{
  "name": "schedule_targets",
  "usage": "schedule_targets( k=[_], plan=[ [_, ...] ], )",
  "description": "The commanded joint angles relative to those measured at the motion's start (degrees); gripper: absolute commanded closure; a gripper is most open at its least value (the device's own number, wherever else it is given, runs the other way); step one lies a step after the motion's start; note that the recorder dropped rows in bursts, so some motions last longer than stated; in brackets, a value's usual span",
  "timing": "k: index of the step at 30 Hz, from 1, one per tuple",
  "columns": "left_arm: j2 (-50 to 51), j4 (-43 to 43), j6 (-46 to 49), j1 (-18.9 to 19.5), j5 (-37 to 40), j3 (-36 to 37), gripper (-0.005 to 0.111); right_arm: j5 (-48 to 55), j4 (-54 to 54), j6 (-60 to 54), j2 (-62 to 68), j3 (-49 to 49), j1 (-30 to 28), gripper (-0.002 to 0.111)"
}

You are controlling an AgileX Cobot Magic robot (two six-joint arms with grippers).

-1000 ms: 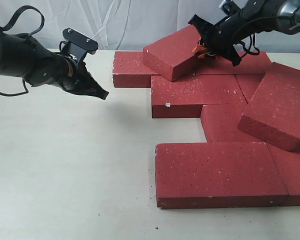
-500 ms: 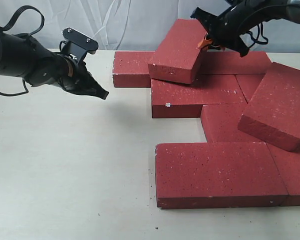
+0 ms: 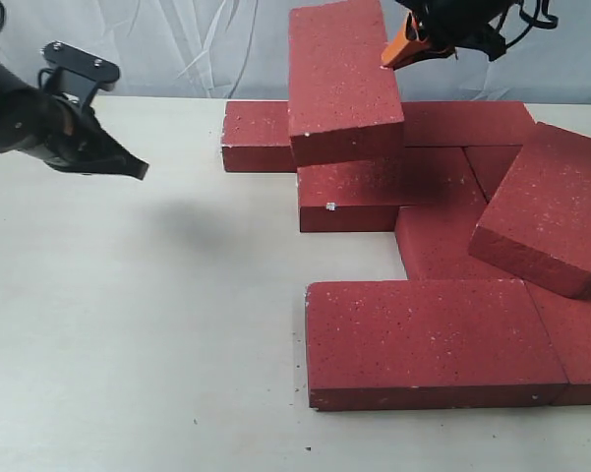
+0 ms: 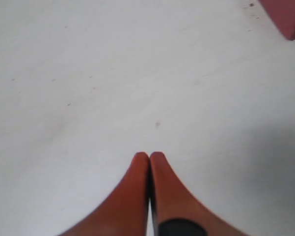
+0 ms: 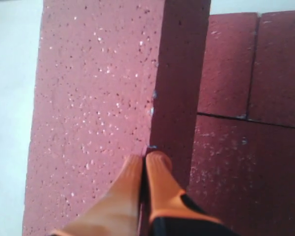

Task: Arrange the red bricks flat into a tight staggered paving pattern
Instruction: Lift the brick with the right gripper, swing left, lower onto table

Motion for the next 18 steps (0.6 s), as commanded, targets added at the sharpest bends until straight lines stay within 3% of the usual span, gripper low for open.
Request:
schedule_targets(
  k=[1, 6, 14, 18],
  plan=[
    [-3.9, -2.0, 0.1, 5.4, -3.4, 4.0, 0.107, 3.2, 2.4, -8.2, -0.5, 0.0, 1.7, 0.108],
    [-6.0, -2.8, 0.1, 9.8, -5.4, 6.8, 0.107, 1.9, 2.4, -12.5, 0.0, 0.0, 8.0, 0.108],
    [-6.0, -2.7, 0.2, 10.9, -5.9, 7.0, 0.107, -6.2, 2.2, -12.9, 4.4, 0.0, 21.1, 0.108],
    [-6.0, -2.6, 0.2, 12.4, -6.1, 7.0, 0.107, -10.5, 2.1, -12.9, 8.0, 0.0, 24.3, 0.108]
  ],
)
